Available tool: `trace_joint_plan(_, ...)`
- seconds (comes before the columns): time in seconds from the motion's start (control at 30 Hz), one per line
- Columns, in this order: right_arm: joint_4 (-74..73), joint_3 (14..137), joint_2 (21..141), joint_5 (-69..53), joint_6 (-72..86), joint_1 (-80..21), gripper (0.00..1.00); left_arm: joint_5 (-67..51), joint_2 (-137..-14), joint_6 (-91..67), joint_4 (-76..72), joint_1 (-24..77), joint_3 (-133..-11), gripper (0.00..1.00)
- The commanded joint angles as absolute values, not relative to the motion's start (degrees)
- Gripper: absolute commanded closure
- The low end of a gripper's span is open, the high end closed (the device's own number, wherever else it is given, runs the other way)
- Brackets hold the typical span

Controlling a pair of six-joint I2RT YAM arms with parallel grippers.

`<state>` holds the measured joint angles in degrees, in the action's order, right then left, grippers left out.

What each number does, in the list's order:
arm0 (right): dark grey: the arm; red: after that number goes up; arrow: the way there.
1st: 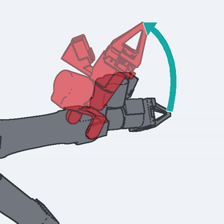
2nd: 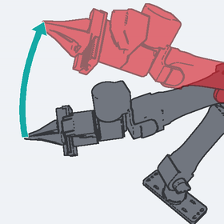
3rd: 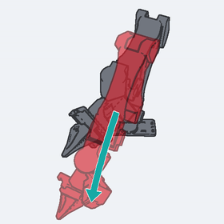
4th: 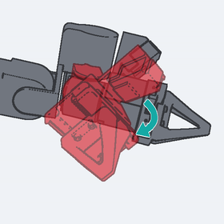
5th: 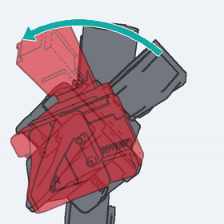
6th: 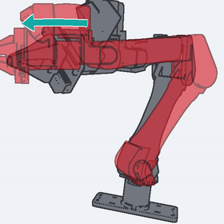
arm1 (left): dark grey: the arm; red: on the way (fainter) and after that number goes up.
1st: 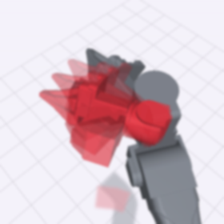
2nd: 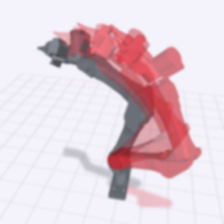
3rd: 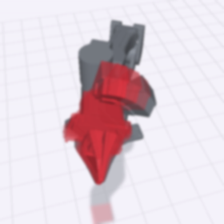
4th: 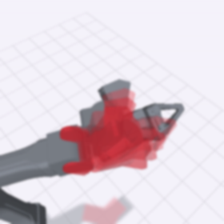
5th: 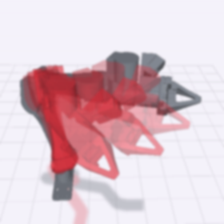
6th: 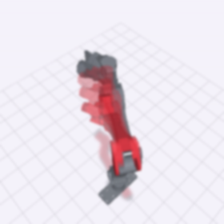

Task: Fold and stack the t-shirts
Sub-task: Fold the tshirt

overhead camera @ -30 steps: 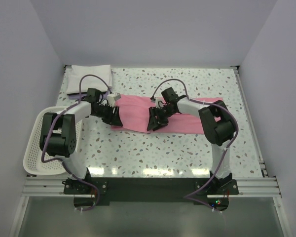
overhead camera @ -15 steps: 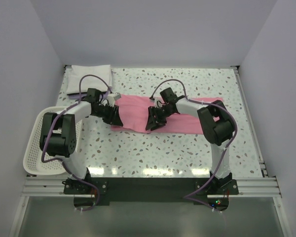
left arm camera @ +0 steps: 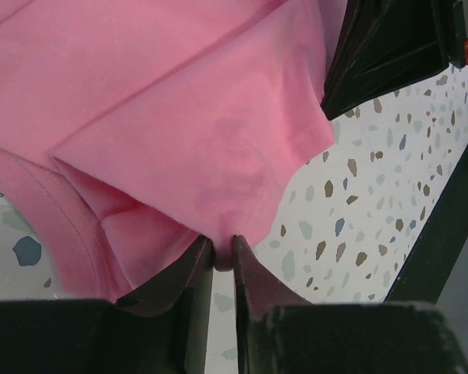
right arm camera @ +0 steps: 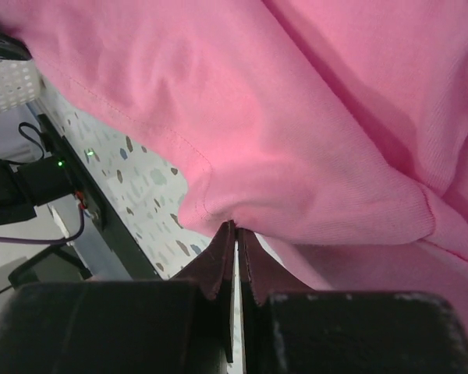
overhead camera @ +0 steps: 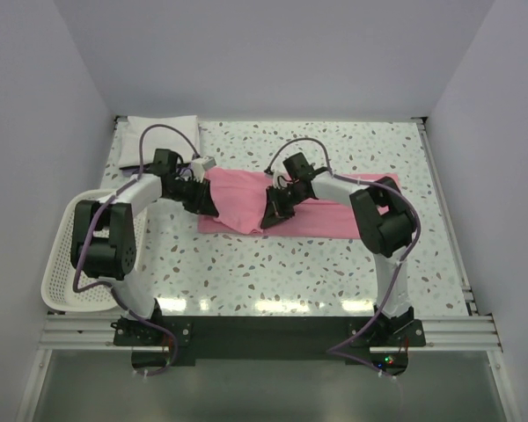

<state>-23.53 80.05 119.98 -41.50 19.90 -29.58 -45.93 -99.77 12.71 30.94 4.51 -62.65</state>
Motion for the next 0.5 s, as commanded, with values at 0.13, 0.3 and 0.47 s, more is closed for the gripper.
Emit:
trace_joint_plan(0.13, -23.03, 85.43, 116.54, -40.17, 19.16, -27.69, 1.00, -48.87, -103.17, 13.01, 32.52, 4.22, -72.59, 0.86)
trace_joint_plan(0.3, -21.97, 87.01, 117.86, -38.94, 19.07, -24.62, 1.00, -49.04, -107.04, 12.13, 31.64, 4.22, -78.21, 0.89)
trace_joint_plan(0.47, -21.80, 89.29, 120.41, -39.46, 19.60, -21.80, 1.00, -48.78, -110.91, 10.81, 29.54, 4.22, -81.65, 0.90)
